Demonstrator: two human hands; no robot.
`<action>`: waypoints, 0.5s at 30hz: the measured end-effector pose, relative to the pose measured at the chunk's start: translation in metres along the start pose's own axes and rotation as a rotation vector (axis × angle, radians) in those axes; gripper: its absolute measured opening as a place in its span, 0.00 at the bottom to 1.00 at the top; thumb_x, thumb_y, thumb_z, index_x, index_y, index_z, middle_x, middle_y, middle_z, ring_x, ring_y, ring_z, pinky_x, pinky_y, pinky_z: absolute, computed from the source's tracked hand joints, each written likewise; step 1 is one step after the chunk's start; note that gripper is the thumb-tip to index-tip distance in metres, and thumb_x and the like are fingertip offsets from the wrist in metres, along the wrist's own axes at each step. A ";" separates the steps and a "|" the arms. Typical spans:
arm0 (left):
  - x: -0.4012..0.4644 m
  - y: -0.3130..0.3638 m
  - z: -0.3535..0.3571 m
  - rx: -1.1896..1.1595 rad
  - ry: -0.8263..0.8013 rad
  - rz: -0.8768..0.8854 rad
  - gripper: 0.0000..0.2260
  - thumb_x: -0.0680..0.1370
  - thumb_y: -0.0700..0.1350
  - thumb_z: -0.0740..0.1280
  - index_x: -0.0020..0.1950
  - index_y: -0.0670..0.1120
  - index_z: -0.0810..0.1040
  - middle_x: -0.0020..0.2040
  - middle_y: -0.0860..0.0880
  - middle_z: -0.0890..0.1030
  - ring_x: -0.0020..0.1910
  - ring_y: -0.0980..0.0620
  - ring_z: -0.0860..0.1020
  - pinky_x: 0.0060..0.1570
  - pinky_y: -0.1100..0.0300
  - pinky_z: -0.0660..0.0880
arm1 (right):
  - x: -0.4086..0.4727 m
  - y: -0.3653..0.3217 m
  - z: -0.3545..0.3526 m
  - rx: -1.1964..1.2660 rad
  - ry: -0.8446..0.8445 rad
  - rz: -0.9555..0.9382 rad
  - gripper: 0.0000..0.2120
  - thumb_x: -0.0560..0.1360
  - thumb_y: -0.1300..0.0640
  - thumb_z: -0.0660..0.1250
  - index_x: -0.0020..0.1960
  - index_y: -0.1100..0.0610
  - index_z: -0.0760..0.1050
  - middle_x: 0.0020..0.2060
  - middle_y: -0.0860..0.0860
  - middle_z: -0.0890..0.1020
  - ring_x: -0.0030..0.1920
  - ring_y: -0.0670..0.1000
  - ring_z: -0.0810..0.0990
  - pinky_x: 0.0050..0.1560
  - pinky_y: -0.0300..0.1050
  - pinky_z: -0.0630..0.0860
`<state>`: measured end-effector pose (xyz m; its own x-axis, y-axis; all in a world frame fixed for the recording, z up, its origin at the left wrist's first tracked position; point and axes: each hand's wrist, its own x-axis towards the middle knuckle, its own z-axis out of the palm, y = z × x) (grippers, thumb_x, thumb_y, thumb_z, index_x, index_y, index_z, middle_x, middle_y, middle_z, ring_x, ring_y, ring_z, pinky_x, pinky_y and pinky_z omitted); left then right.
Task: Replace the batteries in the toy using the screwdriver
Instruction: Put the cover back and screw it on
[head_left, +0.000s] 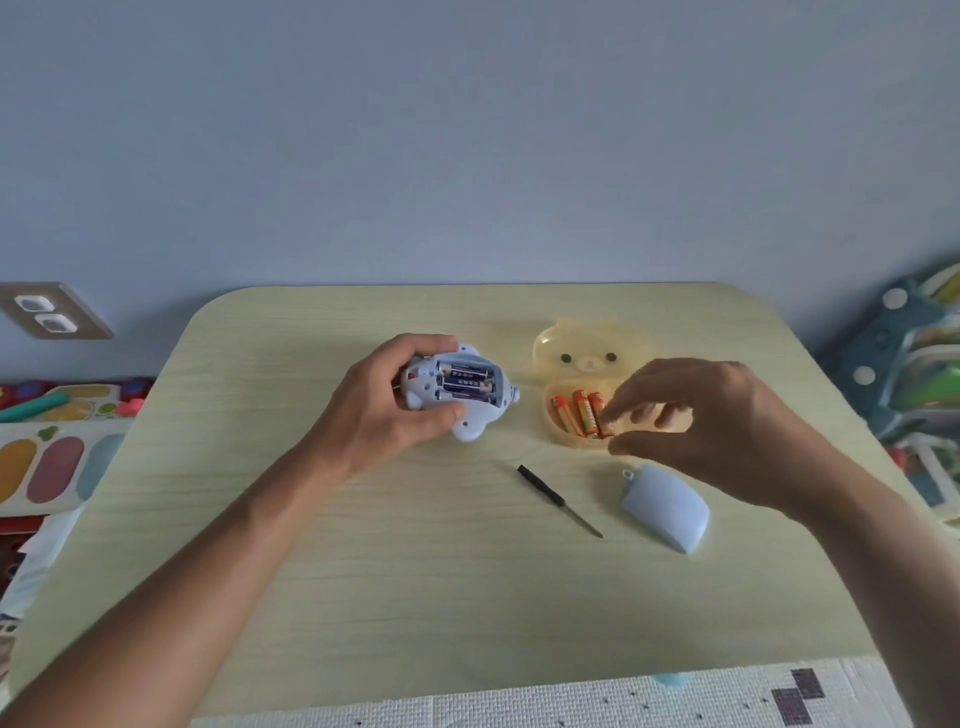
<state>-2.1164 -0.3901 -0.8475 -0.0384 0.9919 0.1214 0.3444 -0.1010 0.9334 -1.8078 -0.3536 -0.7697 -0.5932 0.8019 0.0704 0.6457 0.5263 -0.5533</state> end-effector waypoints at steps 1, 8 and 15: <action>0.000 0.000 0.000 -0.001 0.000 0.002 0.32 0.64 0.56 0.77 0.67 0.53 0.79 0.65 0.57 0.82 0.56 0.57 0.85 0.57 0.58 0.82 | -0.008 0.004 -0.005 -0.068 -0.047 0.025 0.10 0.66 0.49 0.79 0.46 0.44 0.84 0.40 0.39 0.83 0.44 0.42 0.80 0.42 0.39 0.78; 0.000 -0.001 0.000 -0.008 -0.008 0.022 0.31 0.65 0.56 0.77 0.67 0.52 0.79 0.68 0.59 0.81 0.59 0.58 0.84 0.59 0.58 0.80 | -0.042 0.008 -0.004 -0.382 -0.227 0.143 0.27 0.62 0.34 0.76 0.58 0.35 0.72 0.48 0.34 0.78 0.47 0.37 0.77 0.48 0.39 0.77; -0.001 -0.001 0.000 0.000 -0.003 0.016 0.31 0.65 0.56 0.77 0.67 0.52 0.79 0.67 0.58 0.81 0.58 0.57 0.84 0.59 0.56 0.81 | -0.041 0.005 0.004 -0.411 -0.198 0.055 0.26 0.68 0.38 0.74 0.62 0.33 0.68 0.50 0.36 0.79 0.47 0.41 0.79 0.47 0.44 0.79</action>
<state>-2.1166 -0.3909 -0.8481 -0.0298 0.9903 0.1354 0.3447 -0.1170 0.9314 -1.7820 -0.3847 -0.7784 -0.6075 0.7833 -0.1316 0.7921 0.5850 -0.1742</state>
